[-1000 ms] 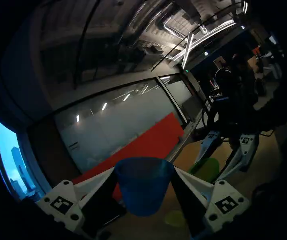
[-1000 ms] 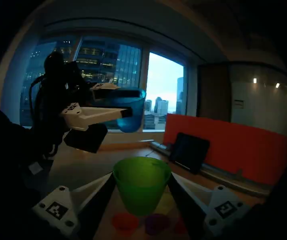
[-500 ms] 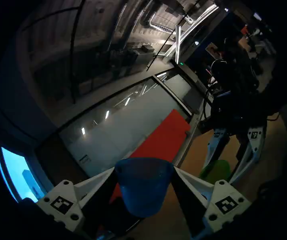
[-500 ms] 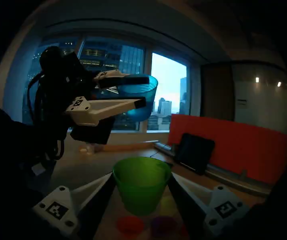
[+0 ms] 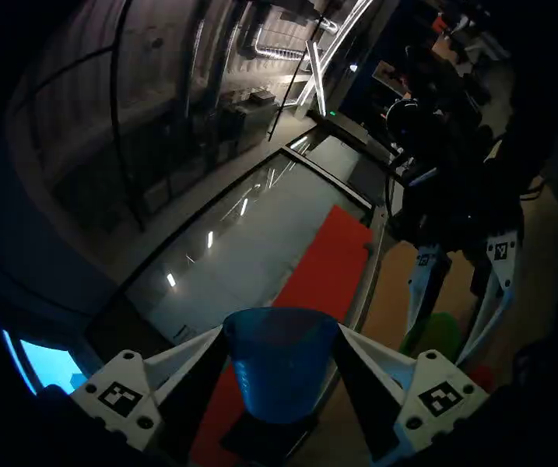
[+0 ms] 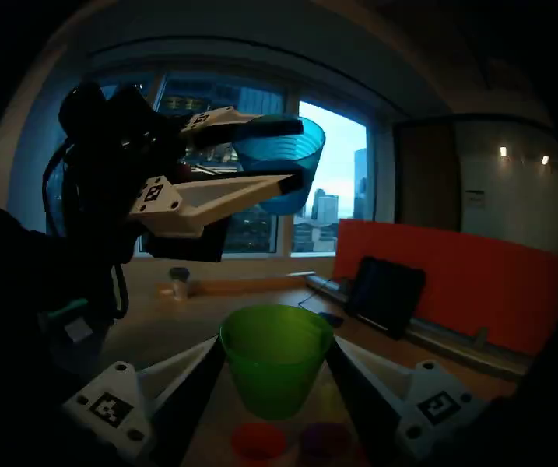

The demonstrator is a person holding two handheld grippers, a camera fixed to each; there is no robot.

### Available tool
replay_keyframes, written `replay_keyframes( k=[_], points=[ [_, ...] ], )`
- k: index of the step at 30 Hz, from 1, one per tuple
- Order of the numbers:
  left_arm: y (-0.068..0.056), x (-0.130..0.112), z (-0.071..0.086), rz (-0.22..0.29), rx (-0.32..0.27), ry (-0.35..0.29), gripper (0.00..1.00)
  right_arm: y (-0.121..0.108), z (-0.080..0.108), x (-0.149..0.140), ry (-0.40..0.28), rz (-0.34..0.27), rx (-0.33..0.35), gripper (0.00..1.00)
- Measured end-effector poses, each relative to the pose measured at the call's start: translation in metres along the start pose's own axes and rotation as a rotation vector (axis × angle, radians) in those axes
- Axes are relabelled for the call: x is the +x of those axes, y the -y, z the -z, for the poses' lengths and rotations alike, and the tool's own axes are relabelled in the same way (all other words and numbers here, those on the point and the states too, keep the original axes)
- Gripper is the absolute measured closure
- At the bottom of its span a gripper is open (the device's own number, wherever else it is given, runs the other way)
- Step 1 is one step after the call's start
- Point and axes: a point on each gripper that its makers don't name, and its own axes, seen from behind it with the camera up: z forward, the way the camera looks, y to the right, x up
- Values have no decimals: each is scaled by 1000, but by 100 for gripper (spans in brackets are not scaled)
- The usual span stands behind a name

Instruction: Pour water

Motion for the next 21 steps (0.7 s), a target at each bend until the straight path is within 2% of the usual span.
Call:
replay_keyframes(
  k=[21],
  points=[
    [10,9,-8,-119,7,-2,13,5,-3,-1,-4,-9,22,9]
  ],
)
